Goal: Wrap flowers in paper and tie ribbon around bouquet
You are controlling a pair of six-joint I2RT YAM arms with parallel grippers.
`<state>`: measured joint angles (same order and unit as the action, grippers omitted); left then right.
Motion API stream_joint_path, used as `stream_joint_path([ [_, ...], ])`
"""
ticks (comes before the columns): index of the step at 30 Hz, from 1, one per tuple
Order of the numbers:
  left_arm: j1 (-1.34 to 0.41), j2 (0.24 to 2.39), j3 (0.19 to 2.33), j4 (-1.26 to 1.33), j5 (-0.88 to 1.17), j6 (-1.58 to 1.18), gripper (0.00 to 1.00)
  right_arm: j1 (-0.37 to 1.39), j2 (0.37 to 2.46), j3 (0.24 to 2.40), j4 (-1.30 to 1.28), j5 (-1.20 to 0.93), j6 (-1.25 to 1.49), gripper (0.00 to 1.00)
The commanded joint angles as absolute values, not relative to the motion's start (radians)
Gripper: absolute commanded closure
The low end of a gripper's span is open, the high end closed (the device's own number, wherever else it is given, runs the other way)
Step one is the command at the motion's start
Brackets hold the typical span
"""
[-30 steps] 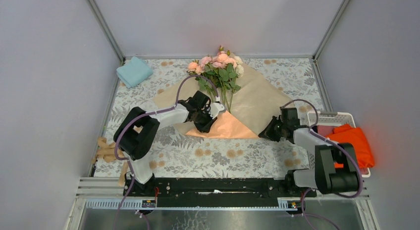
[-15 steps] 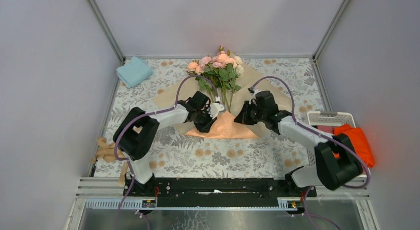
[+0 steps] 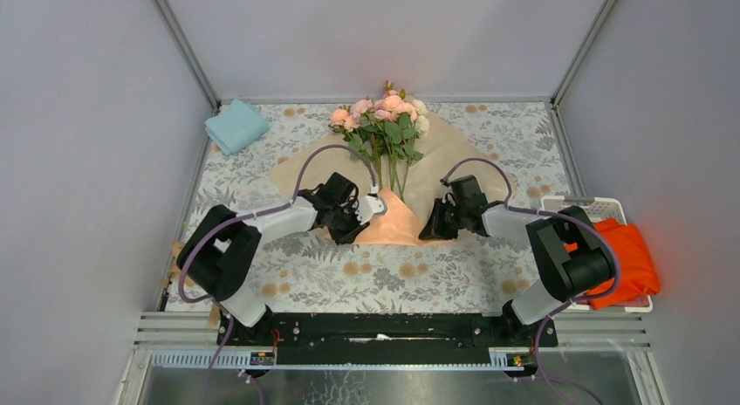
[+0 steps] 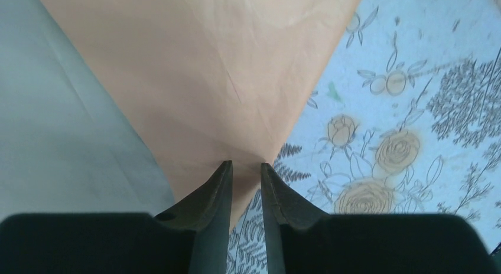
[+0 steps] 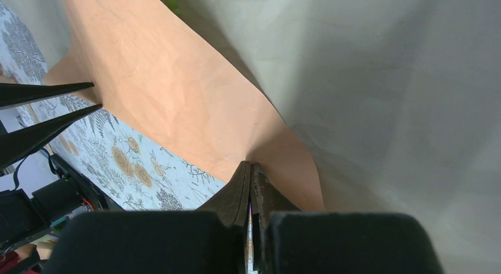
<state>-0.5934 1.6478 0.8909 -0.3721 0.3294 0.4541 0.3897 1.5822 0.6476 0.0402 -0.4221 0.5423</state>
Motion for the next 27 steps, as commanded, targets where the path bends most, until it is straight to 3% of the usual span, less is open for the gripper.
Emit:
stream_joint_path([
  [1, -0.569, 1.613, 0.797, -0.455, 0.246, 0.565, 0.69, 0.376, 1.599, 0.616, 0.006, -0.385, 0.524, 1.00],
  [18, -0.326, 1.440, 0.698, -0.597, 0.198, 0.658, 0.69, 0.364, 1.585, 0.608, -0.049, -0.377, 0.490, 1.00],
  [22, -0.371, 1.404, 0.878, -0.656, 0.275, 0.585, 0.70, 0.364, 1.574, 0.610, -0.048, -0.385, 0.488, 1.00],
  [27, -0.606, 1.521, 1.097, -0.627, 0.273, 0.482, 0.71, 0.364, 1.561, 0.616, -0.051, -0.381, 0.480, 1.00],
])
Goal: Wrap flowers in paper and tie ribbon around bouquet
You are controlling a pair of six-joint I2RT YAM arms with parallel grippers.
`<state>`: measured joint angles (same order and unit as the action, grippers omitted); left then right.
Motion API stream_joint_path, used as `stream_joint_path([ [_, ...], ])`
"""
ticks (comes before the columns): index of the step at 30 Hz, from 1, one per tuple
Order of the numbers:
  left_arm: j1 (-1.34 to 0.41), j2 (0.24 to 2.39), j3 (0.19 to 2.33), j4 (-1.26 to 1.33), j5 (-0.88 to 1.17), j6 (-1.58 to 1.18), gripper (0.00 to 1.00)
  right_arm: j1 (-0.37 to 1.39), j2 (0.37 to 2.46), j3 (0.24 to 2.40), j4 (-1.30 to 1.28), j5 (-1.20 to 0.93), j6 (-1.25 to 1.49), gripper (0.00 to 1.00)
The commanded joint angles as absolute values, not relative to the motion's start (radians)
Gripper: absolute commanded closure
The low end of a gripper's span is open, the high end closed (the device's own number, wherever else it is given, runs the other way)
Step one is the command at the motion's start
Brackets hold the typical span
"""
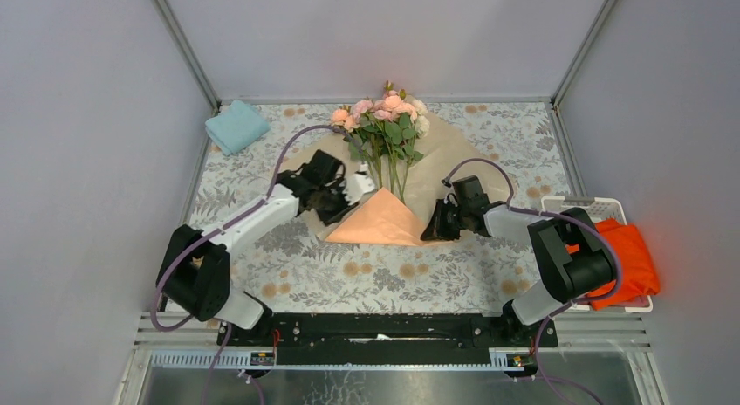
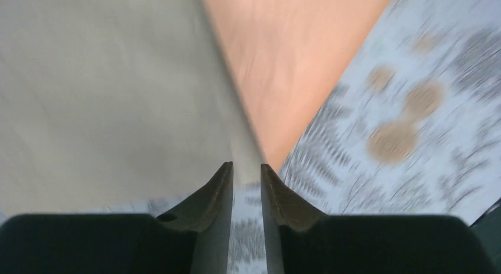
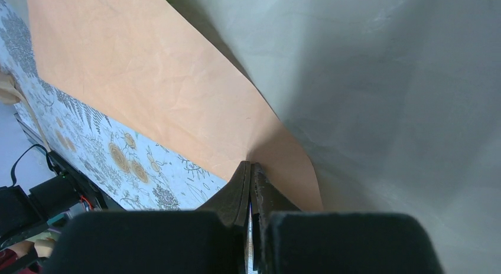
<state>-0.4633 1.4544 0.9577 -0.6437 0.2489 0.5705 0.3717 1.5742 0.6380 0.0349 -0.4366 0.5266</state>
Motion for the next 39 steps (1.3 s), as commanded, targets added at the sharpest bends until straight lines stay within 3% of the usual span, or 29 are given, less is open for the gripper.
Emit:
stream_joint_path([
  [1, -0.637, 1.557, 1.124, -0.601, 0.289, 0.454, 0.71, 0.364, 1.558, 0.618, -0.055, -0.379, 0.478, 1.00],
  [13, -0.724, 1.887, 1.223, -0.174, 0.323, 0.108, 0.68, 0.364, 1.534, 0.601, -0.022, -0.342, 0.505, 1.00],
  [30, -0.725, 1.955, 1.163, -0.154, 0.233, 0.027, 0.67, 0.364, 1.388, 0.665, -0.204, -0.180, 0.480, 0.97],
  [33, -0.725, 1.945, 1.148, -0.155, 0.247, 0.028, 0.67, 0.364, 1.293, 0.671, -0.300, -0.099, 0.488, 0.91],
  [39, -0.726, 1.942, 1.152, -0.164, 0.281, 0.006, 0.67, 0.368, 1.074, 0.547, -0.335, -0.077, 0.699, 0.64],
])
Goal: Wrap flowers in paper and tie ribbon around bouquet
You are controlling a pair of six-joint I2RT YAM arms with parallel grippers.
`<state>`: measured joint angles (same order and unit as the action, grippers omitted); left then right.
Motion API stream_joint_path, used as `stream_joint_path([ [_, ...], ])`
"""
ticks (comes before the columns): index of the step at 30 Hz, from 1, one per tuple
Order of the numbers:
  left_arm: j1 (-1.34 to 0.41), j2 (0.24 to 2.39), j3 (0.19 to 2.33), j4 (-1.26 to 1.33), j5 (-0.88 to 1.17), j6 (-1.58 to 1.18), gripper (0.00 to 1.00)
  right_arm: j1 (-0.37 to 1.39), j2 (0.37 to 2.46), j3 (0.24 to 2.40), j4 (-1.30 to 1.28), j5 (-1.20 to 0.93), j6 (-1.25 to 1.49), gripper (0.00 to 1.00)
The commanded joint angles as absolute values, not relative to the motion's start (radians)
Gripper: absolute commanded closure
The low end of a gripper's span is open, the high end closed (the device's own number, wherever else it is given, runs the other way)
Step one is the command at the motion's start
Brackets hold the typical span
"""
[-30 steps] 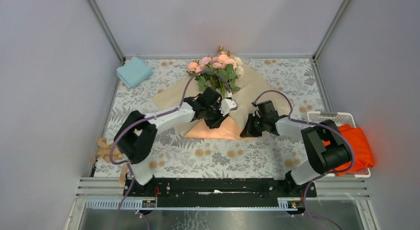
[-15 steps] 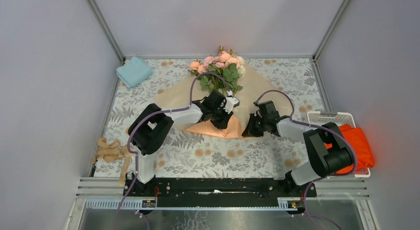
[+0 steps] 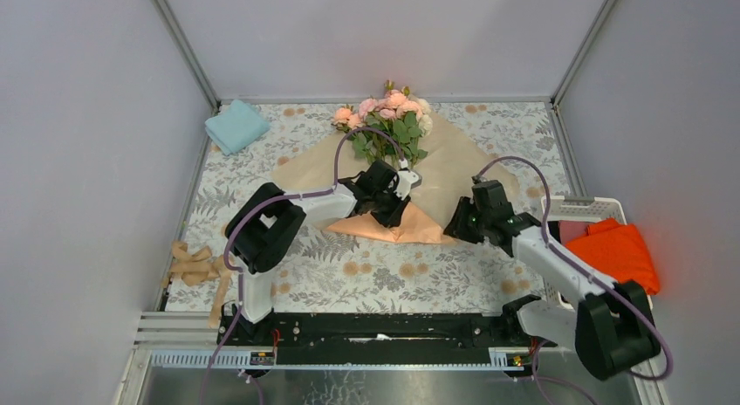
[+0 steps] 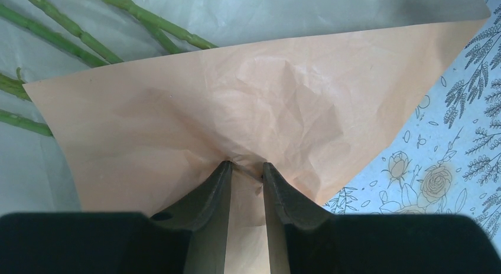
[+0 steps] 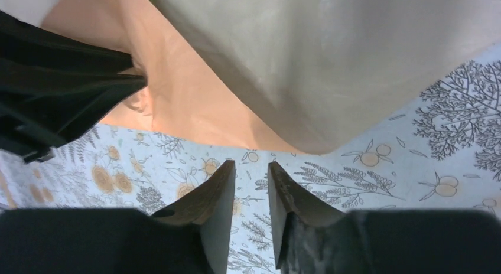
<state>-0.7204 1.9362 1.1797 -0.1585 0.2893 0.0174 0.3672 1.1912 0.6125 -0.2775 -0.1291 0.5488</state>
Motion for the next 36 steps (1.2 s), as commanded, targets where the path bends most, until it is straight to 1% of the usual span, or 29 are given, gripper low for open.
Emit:
stream_joint_path([
  [1, -0.725, 1.940, 1.151, -0.163, 0.280, 0.003, 0.67, 0.369, 1.051, 0.518, -0.318, -0.091, 0.753, 0.62],
  [4, -0.727, 1.934, 1.152, -0.161, 0.284, 0.003, 0.67, 0.371, 1.010, 0.427, -0.231, -0.151, 0.897, 0.49],
  [5, -0.727, 1.934, 1.153, -0.161, 0.281, 0.002, 0.67, 0.371, 1.001, 0.398, -0.203, -0.162, 0.943, 0.42],
  [6, -0.727, 1.934, 1.154, -0.161, 0.280, 0.002, 0.67, 0.371, 0.996, 0.371, -0.170, -0.170, 0.984, 0.37],
  [7, -0.727, 1.935, 1.154, -0.161, 0.278, 0.003, 0.67, 0.373, 0.995, 0.347, -0.136, -0.175, 1.021, 0.35],
  [10, -0.730, 1.941, 1.163, -0.167, 0.272, 0.005, 0.66, 0.381, 1.026, 0.318, -0.044, -0.197, 1.093, 0.34],
  [14, -0.734, 1.940, 1.181, -0.181, 0.264, 0.015, 0.66, 0.387, 1.079, 0.330, -0.011, -0.183, 1.127, 0.35],
  [17, -0.736, 1.934, 1.189, -0.189, 0.259, 0.023, 0.65, 0.387, 1.104, 0.315, 0.036, -0.157, 1.164, 0.37],
  [20, -0.742, 1.937, 1.204, -0.199, 0.255, 0.032, 0.65, 0.387, 1.127, 0.307, 0.040, -0.123, 1.168, 0.43],
  [22, -0.745, 1.941, 1.213, -0.204, 0.253, 0.034, 0.65, 0.387, 1.144, 0.297, 0.057, -0.098, 1.171, 0.52],
  [26, -0.750, 1.944, 1.241, -0.228, 0.243, 0.048, 0.64, 0.387, 1.189, 0.302, 0.090, -0.059, 1.169, 0.72],
  [28, -0.755, 1.942, 1.259, -0.243, 0.235, 0.054, 0.64, 0.387, 1.201, 0.316, 0.095, -0.049, 1.151, 0.80],
  [33, -0.792, 1.930, 1.322, -0.291, 0.267, 0.087, 0.61, 0.387, 1.202, 0.345, 0.077, -0.031, 1.097, 0.94],
  [36, -0.810, 1.942, 1.351, -0.296, 0.311, 0.095, 0.59, 0.387, 1.188, 0.352, 0.064, -0.018, 1.071, 0.99],
])
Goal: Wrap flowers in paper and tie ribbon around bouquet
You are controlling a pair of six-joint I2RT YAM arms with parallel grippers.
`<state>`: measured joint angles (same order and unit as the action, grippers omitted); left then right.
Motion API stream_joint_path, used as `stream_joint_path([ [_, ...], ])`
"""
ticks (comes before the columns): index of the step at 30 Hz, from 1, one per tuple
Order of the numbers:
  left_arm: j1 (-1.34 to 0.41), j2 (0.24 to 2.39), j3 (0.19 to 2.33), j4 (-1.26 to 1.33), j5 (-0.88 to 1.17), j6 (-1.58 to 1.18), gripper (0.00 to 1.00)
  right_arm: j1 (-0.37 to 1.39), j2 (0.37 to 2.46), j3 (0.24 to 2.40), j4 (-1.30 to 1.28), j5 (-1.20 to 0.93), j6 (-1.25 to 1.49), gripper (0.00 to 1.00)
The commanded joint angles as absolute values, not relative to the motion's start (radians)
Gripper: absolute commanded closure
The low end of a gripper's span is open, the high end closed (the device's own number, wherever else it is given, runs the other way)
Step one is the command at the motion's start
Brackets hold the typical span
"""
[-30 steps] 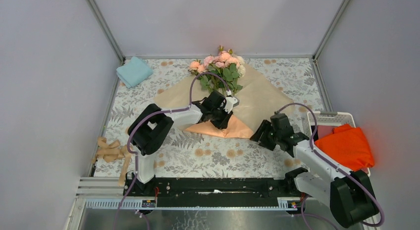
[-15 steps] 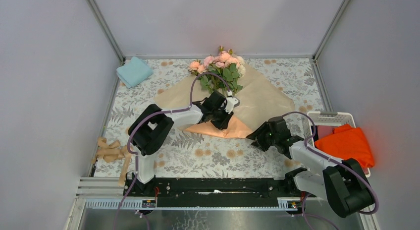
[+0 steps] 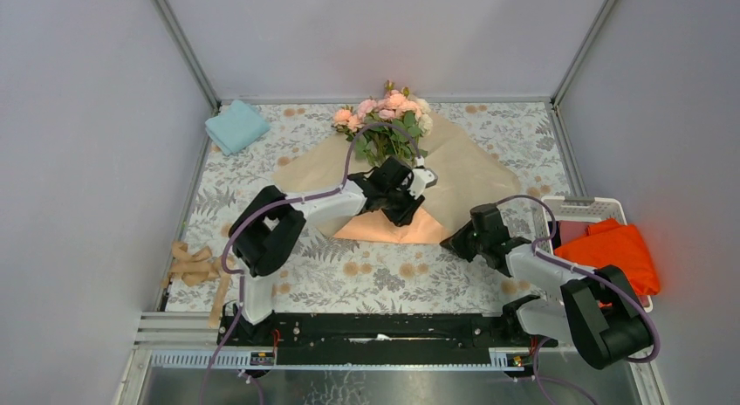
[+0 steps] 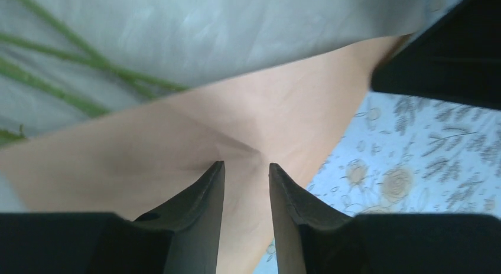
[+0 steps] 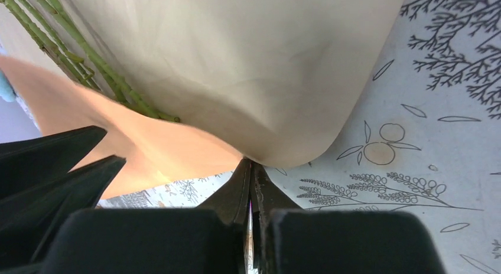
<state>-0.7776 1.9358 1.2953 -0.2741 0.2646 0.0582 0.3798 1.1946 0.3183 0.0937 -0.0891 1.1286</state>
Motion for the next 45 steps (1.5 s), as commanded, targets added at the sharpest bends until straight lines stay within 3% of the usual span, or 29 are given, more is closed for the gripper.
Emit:
stream_joint_path([
  [1, -0.812, 1.957, 1.358, -0.293, 0.317, 0.098, 0.59, 0.387, 1.182, 0.353, 0.061, -0.014, 1.066, 1.00],
  [8, -0.814, 2.053, 1.400, -0.276, 0.287, 0.096, 0.59, 0.387, 1.145, 0.357, 0.032, -0.017, 1.057, 0.99],
  [17, -0.816, 2.087, 1.372, -0.263, 0.245, 0.093, 0.59, 0.387, 1.037, 0.331, -0.111, -0.005, 1.103, 0.56],
  [28, -0.816, 2.079, 1.351, -0.259, 0.256, 0.088, 0.59, 0.371, 1.067, 0.351, -0.123, 0.043, 1.062, 0.34],
  [33, -0.816, 2.078, 1.337, -0.253, 0.253, 0.087, 0.59, 0.367, 1.123, 0.374, -0.084, 0.048, 1.042, 0.31],
  [45, -0.815, 2.084, 1.346, -0.253, 0.248, 0.088, 0.59, 0.365, 1.178, 0.368, 0.050, 0.011, 0.984, 0.33],
])
